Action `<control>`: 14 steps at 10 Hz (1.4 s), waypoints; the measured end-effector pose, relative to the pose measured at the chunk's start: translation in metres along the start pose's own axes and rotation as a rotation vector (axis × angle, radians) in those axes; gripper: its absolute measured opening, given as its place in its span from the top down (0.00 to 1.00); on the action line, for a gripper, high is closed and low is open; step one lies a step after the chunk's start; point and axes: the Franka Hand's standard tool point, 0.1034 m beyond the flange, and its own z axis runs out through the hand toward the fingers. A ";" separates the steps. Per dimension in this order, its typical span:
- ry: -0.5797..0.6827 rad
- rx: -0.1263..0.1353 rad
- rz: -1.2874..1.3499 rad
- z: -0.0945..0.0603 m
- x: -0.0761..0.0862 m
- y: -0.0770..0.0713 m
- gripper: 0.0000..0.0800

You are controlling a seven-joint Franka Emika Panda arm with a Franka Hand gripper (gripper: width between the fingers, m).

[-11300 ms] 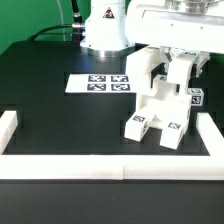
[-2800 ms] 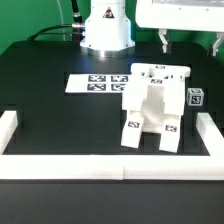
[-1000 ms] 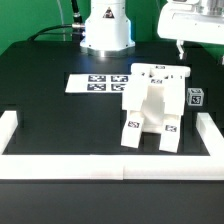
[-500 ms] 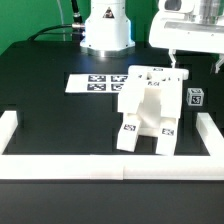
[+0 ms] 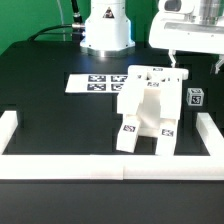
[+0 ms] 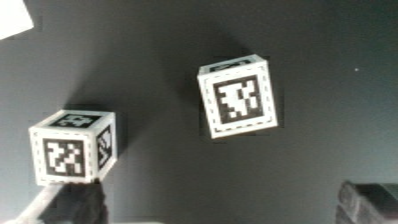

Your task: Assemble chair

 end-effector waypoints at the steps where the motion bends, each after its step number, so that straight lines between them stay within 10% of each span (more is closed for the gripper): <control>1: 0.006 -0.001 -0.010 0.000 0.010 0.001 0.19; 8: 0.012 -0.003 -0.012 -0.003 0.035 0.000 0.19; 14: 0.034 0.016 -0.103 0.005 -0.003 -0.022 0.19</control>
Offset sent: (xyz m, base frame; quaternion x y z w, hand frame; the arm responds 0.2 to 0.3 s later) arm 0.0205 -0.0079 0.0032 0.0042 0.0012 -0.0157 0.9999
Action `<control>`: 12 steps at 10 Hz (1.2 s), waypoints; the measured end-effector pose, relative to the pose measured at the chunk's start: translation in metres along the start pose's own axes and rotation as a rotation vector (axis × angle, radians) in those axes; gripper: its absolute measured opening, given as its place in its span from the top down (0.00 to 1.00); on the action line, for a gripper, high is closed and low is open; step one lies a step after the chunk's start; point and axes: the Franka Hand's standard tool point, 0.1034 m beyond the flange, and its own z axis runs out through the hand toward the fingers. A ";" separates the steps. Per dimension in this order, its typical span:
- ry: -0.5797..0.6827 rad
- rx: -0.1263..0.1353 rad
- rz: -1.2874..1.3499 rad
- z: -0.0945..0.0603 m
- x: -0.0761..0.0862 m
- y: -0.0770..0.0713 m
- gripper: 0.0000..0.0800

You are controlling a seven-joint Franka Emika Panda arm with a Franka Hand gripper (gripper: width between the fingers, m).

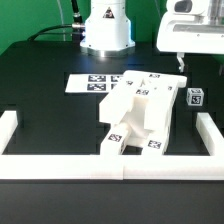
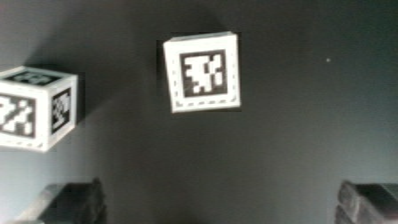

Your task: Assemble chair

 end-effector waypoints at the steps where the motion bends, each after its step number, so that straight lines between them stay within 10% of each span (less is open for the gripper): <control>1: -0.001 0.000 0.003 -0.001 0.002 0.001 0.19; 12: -0.002 -0.028 -0.034 0.043 -0.020 -0.001 0.19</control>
Offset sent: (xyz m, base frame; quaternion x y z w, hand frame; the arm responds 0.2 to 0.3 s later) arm 0.0000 0.0000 0.0000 0.0000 0.0000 0.0000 1.0000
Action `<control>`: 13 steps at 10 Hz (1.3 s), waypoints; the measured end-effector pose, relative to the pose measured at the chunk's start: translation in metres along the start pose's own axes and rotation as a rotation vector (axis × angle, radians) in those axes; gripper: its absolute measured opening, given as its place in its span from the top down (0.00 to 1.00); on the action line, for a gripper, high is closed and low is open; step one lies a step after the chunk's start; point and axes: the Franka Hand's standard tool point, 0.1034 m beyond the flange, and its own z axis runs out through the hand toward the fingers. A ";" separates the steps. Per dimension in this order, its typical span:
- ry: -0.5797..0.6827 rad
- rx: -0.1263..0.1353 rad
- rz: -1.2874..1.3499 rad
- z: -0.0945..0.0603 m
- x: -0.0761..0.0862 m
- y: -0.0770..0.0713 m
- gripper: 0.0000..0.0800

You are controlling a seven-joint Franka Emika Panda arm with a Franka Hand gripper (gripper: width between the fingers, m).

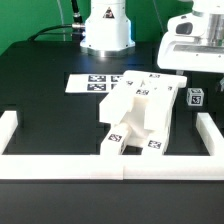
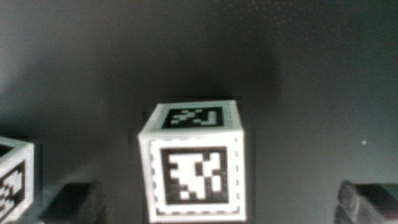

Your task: Assemble chair

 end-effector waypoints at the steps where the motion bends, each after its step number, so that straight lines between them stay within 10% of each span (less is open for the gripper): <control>1: -0.003 -0.003 0.000 0.002 -0.001 0.001 0.19; 8: -0.024 -0.027 -0.004 0.022 -0.005 0.004 0.22; 11: -0.025 -0.027 -0.004 0.022 -0.005 0.004 0.67; 13: -0.025 -0.027 -0.004 0.022 -0.005 0.004 0.66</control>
Offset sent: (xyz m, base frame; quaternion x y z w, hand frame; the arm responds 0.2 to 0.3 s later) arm 0.0016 0.0016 -0.0100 -0.0042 0.0088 -0.0004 1.0000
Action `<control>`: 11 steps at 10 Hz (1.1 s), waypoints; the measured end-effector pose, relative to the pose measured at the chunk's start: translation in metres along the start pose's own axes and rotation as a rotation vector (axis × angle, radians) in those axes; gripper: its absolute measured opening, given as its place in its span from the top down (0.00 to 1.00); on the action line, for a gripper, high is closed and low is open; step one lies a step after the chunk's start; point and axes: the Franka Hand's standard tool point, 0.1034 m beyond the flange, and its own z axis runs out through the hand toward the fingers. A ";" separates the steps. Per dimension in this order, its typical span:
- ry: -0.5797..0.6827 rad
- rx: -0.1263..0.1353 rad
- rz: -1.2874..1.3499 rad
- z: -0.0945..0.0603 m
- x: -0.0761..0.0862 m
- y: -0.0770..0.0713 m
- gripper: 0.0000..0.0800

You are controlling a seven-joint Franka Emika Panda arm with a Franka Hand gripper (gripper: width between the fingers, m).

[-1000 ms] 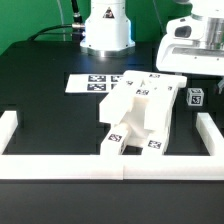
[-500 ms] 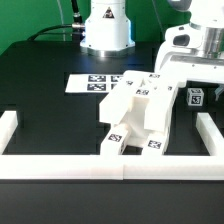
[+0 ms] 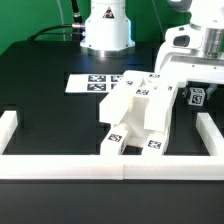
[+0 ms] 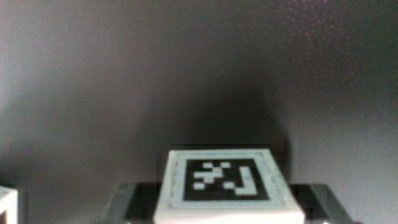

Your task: Assemble chair

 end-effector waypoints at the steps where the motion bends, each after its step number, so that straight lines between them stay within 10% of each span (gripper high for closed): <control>1: 0.000 0.000 0.000 0.000 0.000 0.000 0.66; 3: -0.007 0.001 0.000 -0.007 0.003 0.002 0.66; 7: -0.004 0.045 0.027 -0.073 0.019 0.012 0.66; 11: 0.040 0.068 -0.047 -0.117 0.082 0.050 0.66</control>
Offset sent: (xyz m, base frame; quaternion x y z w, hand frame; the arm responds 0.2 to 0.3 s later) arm 0.0044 -0.0096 0.0460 -0.0033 -0.0290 -0.0067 0.9996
